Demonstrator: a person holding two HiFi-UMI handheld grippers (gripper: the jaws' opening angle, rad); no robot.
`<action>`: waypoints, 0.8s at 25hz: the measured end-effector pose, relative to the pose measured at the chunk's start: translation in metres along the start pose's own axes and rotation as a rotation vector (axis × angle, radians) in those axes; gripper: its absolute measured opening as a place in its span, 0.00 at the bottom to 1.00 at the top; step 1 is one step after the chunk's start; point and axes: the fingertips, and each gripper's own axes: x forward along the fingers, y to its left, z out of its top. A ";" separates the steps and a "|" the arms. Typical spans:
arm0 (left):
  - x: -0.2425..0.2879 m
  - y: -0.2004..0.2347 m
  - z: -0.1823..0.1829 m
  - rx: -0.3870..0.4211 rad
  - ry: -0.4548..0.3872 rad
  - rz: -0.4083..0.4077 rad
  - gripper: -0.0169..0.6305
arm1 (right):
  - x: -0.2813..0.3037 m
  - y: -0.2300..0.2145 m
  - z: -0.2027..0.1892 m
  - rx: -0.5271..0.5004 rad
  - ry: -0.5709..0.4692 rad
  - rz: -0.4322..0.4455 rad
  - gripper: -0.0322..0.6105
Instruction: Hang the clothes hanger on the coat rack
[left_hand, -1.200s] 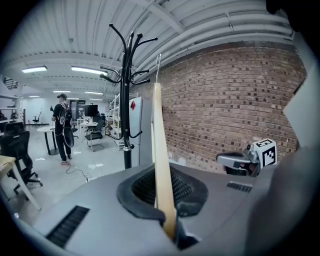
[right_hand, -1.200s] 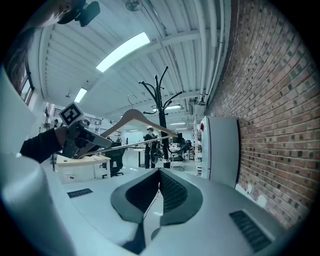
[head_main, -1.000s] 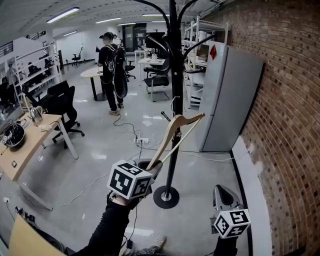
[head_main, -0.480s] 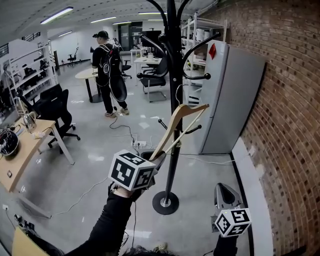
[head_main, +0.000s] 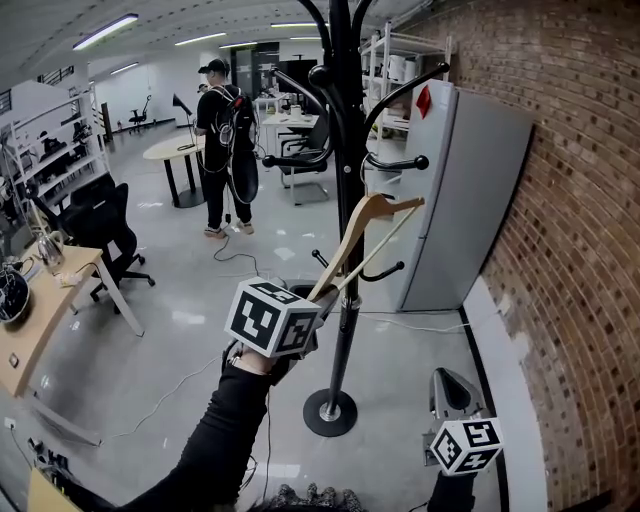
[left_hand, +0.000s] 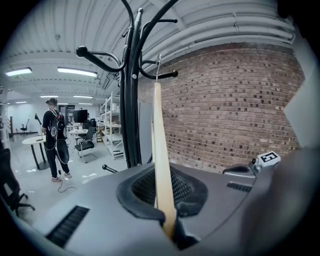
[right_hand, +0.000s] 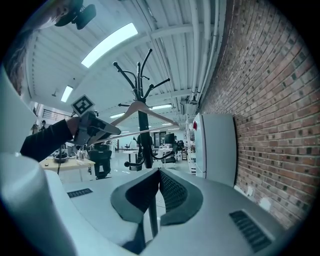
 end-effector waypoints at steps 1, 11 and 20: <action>0.004 0.003 0.001 -0.003 0.003 0.000 0.03 | 0.002 -0.001 -0.001 0.001 0.002 0.001 0.06; 0.043 0.020 0.002 -0.010 0.037 -0.026 0.03 | 0.015 -0.010 -0.014 0.011 0.032 -0.014 0.06; 0.056 0.021 -0.004 0.004 0.004 -0.050 0.03 | 0.011 -0.018 -0.016 0.021 0.032 -0.041 0.06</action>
